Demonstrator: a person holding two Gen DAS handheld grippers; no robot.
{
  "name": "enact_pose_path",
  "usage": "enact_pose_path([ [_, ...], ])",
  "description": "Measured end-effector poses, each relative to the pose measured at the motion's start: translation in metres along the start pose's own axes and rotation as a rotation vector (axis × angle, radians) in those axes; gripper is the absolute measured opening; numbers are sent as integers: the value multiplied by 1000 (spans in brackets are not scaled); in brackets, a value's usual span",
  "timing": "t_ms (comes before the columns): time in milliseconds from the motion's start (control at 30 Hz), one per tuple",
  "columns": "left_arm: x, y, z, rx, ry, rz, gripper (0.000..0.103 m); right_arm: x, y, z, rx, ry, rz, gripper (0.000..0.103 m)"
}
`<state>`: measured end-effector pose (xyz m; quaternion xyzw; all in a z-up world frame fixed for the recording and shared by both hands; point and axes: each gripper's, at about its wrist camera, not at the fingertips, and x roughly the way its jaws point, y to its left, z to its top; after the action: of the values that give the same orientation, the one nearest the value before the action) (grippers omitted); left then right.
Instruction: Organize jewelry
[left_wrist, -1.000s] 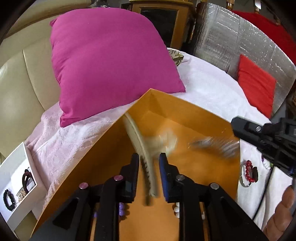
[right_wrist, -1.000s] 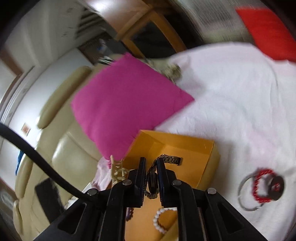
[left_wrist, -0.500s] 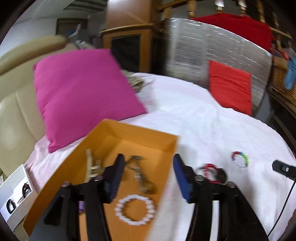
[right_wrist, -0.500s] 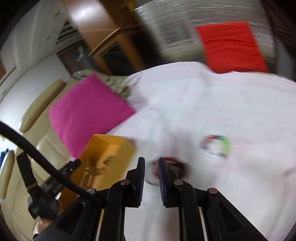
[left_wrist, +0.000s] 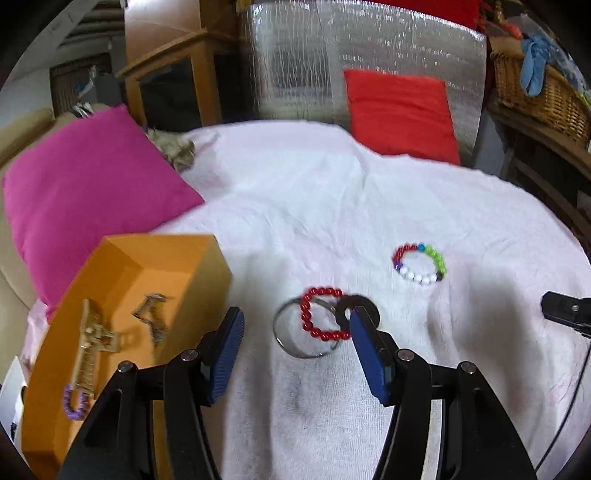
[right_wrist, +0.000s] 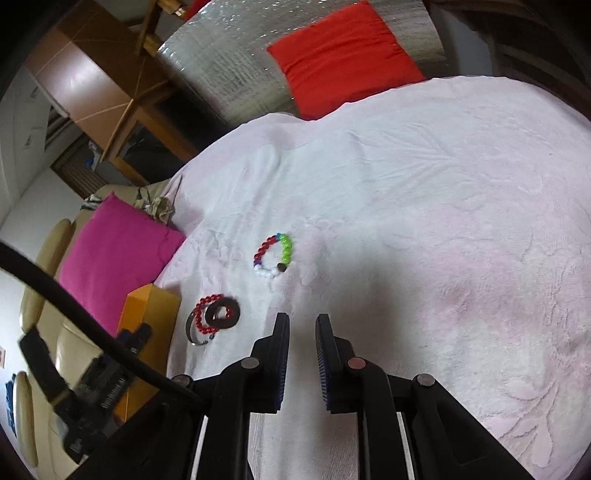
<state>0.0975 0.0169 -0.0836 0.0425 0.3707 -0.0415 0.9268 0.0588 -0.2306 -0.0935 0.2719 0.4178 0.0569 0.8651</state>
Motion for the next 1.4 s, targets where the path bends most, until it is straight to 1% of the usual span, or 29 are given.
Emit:
enact_pose_path([
  [33, 8, 1, 0, -9, 16, -9, 60, 2, 0, 0, -2, 6, 0, 16],
  [100, 24, 2, 1, -21, 51, -57, 60, 4, 0, -1, -10, 15, -3, 16],
  [200, 41, 0, -2, -26, 96, -101, 60, 5, -2, 0, -18, 24, -4, 16],
  [333, 55, -8, -3, -24, 138, -160, 60, 6, -10, 3, 1, 27, -7, 16],
  [433, 72, -12, -5, -52, 200, -220, 61, 6, -15, 5, 17, 23, -9, 16],
  [500, 73, -16, -5, -38, 177, -232, 61, 6, -16, 5, 19, 25, -8, 16],
  [533, 73, -20, -4, -26, 174, -271, 61, 5, -15, 5, 18, 22, -7, 16],
  [600, 71, -28, -5, -33, 192, -392, 59, 3, -16, 6, 18, 11, -9, 16],
  [633, 66, -36, -6, -13, 192, -471, 59, 2, -16, 6, 20, 4, -9, 16],
  [667, 57, -50, -8, 46, 189, -543, 59, 1, -16, 7, 22, -2, -9, 16],
  [700, 49, -59, -10, 96, 184, -580, 59, -2, -18, 8, 30, -16, -11, 16],
  [767, 24, -76, -14, 199, 160, -691, 59, -6, -23, 9, 51, -36, -13, 16],
  [800, 16, -78, -15, 229, 143, -700, 59, -8, -25, 10, 61, -44, -12, 16],
  [833, 6, -75, -15, 251, 110, -669, 59, -10, -27, 11, 70, -51, -13, 16],
  [867, 1, -68, -13, 246, 87, -636, 59, -12, -28, 12, 73, -58, -20, 16],
  [900, -1, -59, -11, 223, 82, -618, 59, -12, -29, 12, 72, -63, -31, 16],
  [967, -3, -36, -9, 156, 80, -567, 59, -10, -27, 13, 61, -57, -39, 16],
  [1000, -3, -22, -8, 124, 76, -511, 59, -8, -25, 12, 52, -50, -37, 16],
  [1067, 1, 0, -6, 76, 75, -429, 59, -2, -18, 11, 26, -33, -35, 16],
  [1100, 4, 8, -5, 54, 82, -391, 59, 2, -13, 10, 9, -25, -33, 16],
  [1167, 11, 12, -5, 49, 97, -339, 59, 12, 0, 6, -28, -3, -1, 16],
  [1233, 13, 14, -7, 61, 112, -315, 59, 22, 13, 3, -74, 20, 21, 16],
  [1400, 14, 1, -13, 124, 136, -312, 59, 47, 36, -6, -161, 63, 51, 16],
])
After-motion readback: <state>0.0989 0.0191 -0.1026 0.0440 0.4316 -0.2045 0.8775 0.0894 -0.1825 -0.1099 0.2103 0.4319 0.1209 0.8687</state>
